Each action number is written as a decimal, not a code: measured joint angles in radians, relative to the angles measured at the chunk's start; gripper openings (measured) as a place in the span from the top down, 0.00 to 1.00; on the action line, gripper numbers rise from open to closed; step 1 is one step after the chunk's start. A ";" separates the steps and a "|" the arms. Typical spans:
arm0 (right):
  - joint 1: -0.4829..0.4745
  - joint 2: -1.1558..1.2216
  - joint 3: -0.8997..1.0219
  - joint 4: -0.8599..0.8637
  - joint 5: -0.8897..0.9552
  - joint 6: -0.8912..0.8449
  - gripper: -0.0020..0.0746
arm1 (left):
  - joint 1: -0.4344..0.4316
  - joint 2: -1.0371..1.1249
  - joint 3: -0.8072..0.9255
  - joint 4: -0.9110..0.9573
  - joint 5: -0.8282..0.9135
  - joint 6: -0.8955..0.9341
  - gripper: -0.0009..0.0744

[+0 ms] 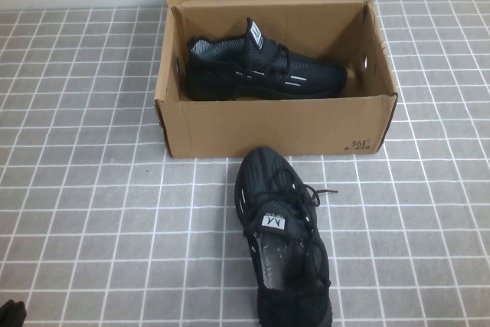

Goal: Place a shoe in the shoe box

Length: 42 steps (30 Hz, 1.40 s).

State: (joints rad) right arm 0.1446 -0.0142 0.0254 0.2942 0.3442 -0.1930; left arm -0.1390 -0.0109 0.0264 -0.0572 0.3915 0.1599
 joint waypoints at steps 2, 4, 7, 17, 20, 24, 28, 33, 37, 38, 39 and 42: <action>0.000 0.000 0.000 0.000 0.000 0.000 0.99 | 0.000 0.000 0.000 0.000 0.000 0.000 0.99; 0.000 0.000 0.000 0.001 0.000 0.000 0.99 | 0.000 0.000 0.000 0.000 0.000 0.000 0.99; 0.000 0.000 0.000 0.005 0.000 0.000 0.99 | 0.000 0.000 0.000 0.000 0.000 0.000 0.99; 0.000 0.000 0.000 0.007 0.000 0.000 0.99 | 0.000 0.000 0.000 0.000 0.000 0.000 0.99; 0.000 0.000 0.000 0.007 0.000 0.000 0.99 | 0.000 0.000 0.000 0.000 0.000 0.000 0.99; 0.000 0.000 0.000 0.008 0.000 0.000 0.99 | 0.000 0.000 0.000 0.000 0.000 0.000 0.99; 0.000 0.000 0.000 0.008 0.000 0.000 0.99 | 0.000 0.000 0.000 0.000 0.000 0.000 0.99; 0.000 0.000 0.000 0.008 0.000 0.000 0.99 | 0.000 0.000 0.000 0.000 0.000 0.000 0.99; 0.000 0.000 0.000 0.016 -0.002 0.000 0.99 | 0.000 0.000 0.000 0.000 0.000 0.000 0.99; 0.000 0.000 0.000 0.022 -0.002 0.000 0.99 | 0.000 0.000 0.000 0.000 0.000 0.000 0.99; 0.000 0.000 0.000 0.027 -0.004 0.000 0.99 | 0.000 0.000 0.000 0.000 0.000 0.000 0.99; 0.000 0.000 0.000 0.063 -0.012 0.000 0.99 | 0.000 0.000 0.000 0.000 0.000 0.000 0.99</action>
State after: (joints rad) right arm 0.1446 -0.0142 0.0254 0.3568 0.3320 -0.1930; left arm -0.1390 -0.0109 0.0264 -0.0572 0.3915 0.1599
